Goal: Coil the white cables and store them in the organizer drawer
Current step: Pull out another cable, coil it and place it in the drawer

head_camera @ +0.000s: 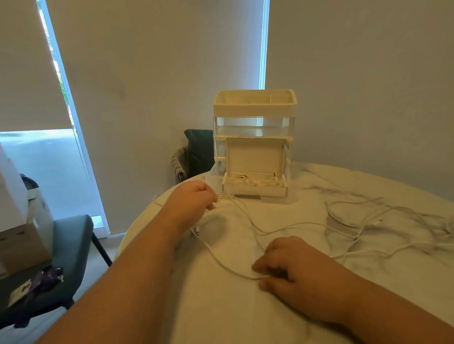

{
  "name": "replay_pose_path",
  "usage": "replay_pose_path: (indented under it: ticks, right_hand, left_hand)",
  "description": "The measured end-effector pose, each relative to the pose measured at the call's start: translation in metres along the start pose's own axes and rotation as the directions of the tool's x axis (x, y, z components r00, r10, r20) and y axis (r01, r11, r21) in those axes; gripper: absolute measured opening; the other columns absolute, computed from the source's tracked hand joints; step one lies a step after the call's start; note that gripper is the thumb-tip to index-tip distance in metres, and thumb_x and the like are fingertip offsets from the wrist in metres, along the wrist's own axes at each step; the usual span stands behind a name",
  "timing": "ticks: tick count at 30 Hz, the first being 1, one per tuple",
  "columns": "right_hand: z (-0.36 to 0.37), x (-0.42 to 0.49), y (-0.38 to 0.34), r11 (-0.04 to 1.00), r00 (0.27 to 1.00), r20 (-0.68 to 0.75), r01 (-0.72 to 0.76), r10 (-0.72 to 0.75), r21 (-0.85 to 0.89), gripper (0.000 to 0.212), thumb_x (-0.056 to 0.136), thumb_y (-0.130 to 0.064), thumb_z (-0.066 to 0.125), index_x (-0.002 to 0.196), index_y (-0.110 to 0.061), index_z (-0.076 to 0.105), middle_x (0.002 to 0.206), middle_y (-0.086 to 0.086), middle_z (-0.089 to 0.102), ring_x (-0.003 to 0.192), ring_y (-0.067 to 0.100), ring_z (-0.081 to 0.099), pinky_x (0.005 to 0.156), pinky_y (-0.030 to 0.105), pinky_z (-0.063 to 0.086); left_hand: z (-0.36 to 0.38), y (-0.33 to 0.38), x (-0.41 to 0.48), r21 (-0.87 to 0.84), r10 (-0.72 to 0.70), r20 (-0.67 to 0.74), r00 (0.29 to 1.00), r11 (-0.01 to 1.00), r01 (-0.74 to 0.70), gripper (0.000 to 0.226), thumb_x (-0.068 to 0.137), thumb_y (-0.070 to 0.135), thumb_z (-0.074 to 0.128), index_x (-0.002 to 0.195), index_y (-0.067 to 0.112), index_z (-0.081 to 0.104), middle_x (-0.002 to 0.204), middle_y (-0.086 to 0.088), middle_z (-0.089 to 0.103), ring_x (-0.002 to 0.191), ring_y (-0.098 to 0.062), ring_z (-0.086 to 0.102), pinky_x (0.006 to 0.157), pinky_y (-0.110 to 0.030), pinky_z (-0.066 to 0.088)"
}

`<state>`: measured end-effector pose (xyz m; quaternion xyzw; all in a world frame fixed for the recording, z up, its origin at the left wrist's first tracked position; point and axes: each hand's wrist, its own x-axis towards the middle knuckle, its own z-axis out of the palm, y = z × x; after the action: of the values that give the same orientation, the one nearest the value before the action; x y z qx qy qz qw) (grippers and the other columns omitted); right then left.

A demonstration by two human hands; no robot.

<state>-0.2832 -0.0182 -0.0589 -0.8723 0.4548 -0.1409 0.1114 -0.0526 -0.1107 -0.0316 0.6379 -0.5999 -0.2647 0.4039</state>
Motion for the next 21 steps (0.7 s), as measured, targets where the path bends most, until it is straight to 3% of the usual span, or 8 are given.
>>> replay_pose_path:
  ticks: [3, 6, 8, 10, 14, 16, 19, 21]
  right_hand:
    - [0.003, 0.003, 0.002, 0.999, 1.000, -0.015, -0.028, 0.027, -0.026, 0.016, 0.092, -0.037, 0.057, 0.102, -0.038, 0.069, 0.097, -0.018, 0.058, 0.102, 0.008, 0.049, 0.098, 0.034, 0.040]
    - [0.001, 0.000, 0.003, 0.998, 0.999, -0.033, 0.001, -0.003, -0.061, 0.013, 0.096, -0.032, 0.052, 0.096, -0.037, 0.063, 0.095, -0.020, 0.054, 0.101, 0.005, 0.044, 0.098, 0.032, 0.036]
    - [-0.002, -0.004, 0.001, 0.999, 0.997, -0.068, 0.021, -0.023, -0.039, 0.014, 0.099, -0.029, 0.048, 0.092, -0.039, 0.053, 0.095, -0.021, 0.051, 0.097, -0.002, 0.039, 0.096, 0.027, 0.031]
    - [-0.005, -0.007, -0.002, 1.000, 0.991, -0.135, 0.019, -0.022, -0.025, 0.018, 0.100, -0.026, 0.046, 0.088, -0.038, 0.048, 0.092, -0.022, 0.050, 0.097, -0.005, 0.039, 0.091, 0.021, 0.028]
    - [-0.011, -0.011, 0.000, 0.998, 0.965, -0.258, -0.022, 0.035, 0.050, 0.020, 0.100, -0.025, 0.047, 0.084, -0.036, 0.051, 0.085, -0.022, 0.056, 0.095, -0.003, 0.045, 0.083, 0.018, 0.029]
    - [-0.012, -0.011, 0.003, 0.998, 0.967, -0.253, -0.026, 0.040, 0.059, 0.021, 0.099, -0.025, 0.049, 0.082, -0.038, 0.052, 0.084, -0.022, 0.057, 0.093, -0.001, 0.047, 0.081, 0.019, 0.030]
    - [-0.013, -0.009, 0.007, 0.999, 0.979, -0.203, -0.003, 0.013, 0.045, 0.021, 0.096, -0.026, 0.054, 0.081, -0.040, 0.052, 0.085, -0.023, 0.058, 0.093, -0.001, 0.049, 0.083, 0.020, 0.035]
    - [-0.011, -0.007, 0.012, 0.999, 0.984, -0.175, -0.011, 0.016, 0.033, 0.017, 0.094, -0.028, 0.056, 0.082, -0.039, 0.054, 0.087, -0.023, 0.058, 0.094, -0.001, 0.050, 0.083, 0.020, 0.038]
  left_hand:
    - [-0.004, -0.016, 0.009, -0.026, -0.029, -0.264, 0.964, 0.999, 0.023, 0.020, 0.099, 0.017, 0.048, 0.108, 0.015, 0.065, 0.101, -0.003, 0.063, 0.094, -0.020, 0.058, 0.079, -0.031, 0.048]
    - [-0.018, -0.030, 0.017, -0.227, -0.129, -0.525, 0.841, 0.974, 0.008, 0.019, 0.099, 0.015, 0.043, 0.110, 0.019, 0.058, 0.106, -0.002, 0.059, 0.100, -0.023, 0.057, 0.081, -0.034, 0.050]
    - [-0.020, -0.028, 0.015, -0.293, -0.130, -0.586, 0.799, 0.954, -0.060, 0.021, 0.099, 0.013, 0.041, 0.112, 0.019, 0.057, 0.106, -0.001, 0.058, 0.097, -0.020, 0.056, 0.075, -0.027, 0.047]
    - [-0.015, -0.020, 0.010, -0.284, -0.060, -0.571, 0.819, 0.950, -0.129, 0.019, 0.100, 0.013, 0.041, 0.108, 0.019, 0.057, 0.103, 0.000, 0.058, 0.091, -0.015, 0.055, 0.069, -0.021, 0.044]
    - [-0.002, -0.006, 0.002, -0.240, 0.046, -0.231, 0.972, 0.965, -0.103, 0.022, 0.094, 0.007, 0.046, 0.086, 0.017, 0.064, 0.086, -0.004, 0.061, 0.078, -0.017, 0.054, 0.064, -0.026, 0.044]
    - [0.001, 0.000, -0.004, -0.183, 0.143, 0.013, 0.990, 0.973, -0.138, 0.023, 0.089, 0.006, 0.054, 0.076, 0.018, 0.068, 0.077, -0.002, 0.064, 0.075, -0.018, 0.056, 0.067, -0.028, 0.047]
    - [0.010, 0.010, -0.014, -0.052, 0.283, 0.446, 0.849, 0.955, -0.291, 0.014, 0.086, 0.016, 0.067, 0.082, 0.026, 0.074, 0.084, 0.009, 0.071, 0.082, -0.009, 0.065, 0.077, -0.025, 0.053]
    - [0.021, 0.014, -0.021, 0.099, 0.229, 0.648, 0.726, 0.920, -0.379, 0.008, 0.082, 0.034, 0.074, 0.087, 0.029, 0.077, 0.088, 0.012, 0.074, 0.084, -0.007, 0.067, 0.086, -0.030, 0.056]
